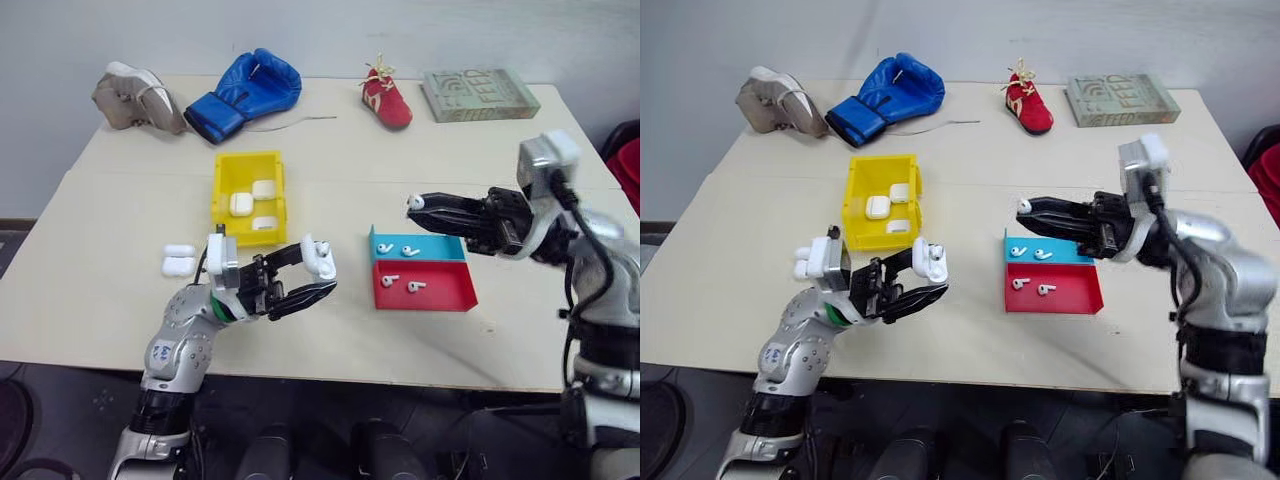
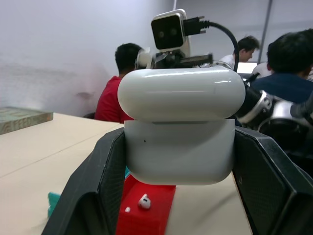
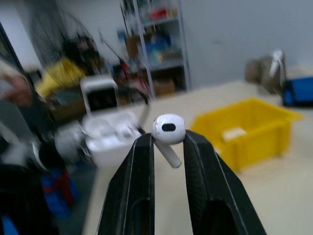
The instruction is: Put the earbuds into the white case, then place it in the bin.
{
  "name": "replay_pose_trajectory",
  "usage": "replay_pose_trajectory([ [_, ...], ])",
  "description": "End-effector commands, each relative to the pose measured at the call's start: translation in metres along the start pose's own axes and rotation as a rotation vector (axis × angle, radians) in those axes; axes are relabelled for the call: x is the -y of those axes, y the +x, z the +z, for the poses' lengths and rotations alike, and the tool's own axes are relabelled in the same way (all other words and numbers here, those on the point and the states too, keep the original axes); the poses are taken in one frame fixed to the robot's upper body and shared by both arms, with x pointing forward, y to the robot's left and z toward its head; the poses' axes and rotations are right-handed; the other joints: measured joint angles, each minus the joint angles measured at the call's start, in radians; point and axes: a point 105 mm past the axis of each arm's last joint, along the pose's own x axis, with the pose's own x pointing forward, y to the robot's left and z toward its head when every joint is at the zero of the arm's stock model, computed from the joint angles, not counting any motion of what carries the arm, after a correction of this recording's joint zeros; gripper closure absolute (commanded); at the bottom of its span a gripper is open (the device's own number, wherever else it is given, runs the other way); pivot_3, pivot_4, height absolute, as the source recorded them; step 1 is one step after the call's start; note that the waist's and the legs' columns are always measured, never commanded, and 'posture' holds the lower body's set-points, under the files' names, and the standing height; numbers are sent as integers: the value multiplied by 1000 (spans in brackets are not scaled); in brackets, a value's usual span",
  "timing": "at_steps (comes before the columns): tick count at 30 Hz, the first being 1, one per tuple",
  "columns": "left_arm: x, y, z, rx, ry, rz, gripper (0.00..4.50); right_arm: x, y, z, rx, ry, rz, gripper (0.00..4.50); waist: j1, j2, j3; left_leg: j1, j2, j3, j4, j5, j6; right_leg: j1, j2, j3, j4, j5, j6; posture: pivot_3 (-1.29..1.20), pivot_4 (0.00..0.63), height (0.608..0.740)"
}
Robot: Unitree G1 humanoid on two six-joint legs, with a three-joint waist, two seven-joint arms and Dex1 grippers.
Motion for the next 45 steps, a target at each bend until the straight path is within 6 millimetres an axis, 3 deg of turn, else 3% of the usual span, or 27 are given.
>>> replay_pose_trajectory([
  [1, 0, 8, 3, 6, 33, -41, 1702, -39, 14, 1, 73, 80, 74, 4097, 1, 0, 0, 0, 0, 0, 0, 0, 0, 0, 0, 0, 0, 0, 0, 0, 150, 740],
  [9, 4, 24, 5, 44, 14, -103, 1702, -61, 36, -26, 76, 168, 58, 4097, -5, 0, 0, 0, -1, 0, 0, 0, 1, 0, 0, 1, 0, 0, 0, 0, 150, 740],
  [39, 8, 31, 6, 88, 29, -100, 1702, -32, 33, -61, -108, 181, -63, 4097, -2, 0, 0, 0, -1, 0, -1, -1, 1, 0, 0, 1, -1, 0, 0, 0, 150, 740],
  [45, 8, 33, 11, 106, 42, -105, 1702, -33, 33, -54, -115, 151, -41, 2084, -2, -1, 0, 0, -1, 0, -1, -1, 1, 0, 0, 1, -2, 0, 0, 0, 150, 740],
])
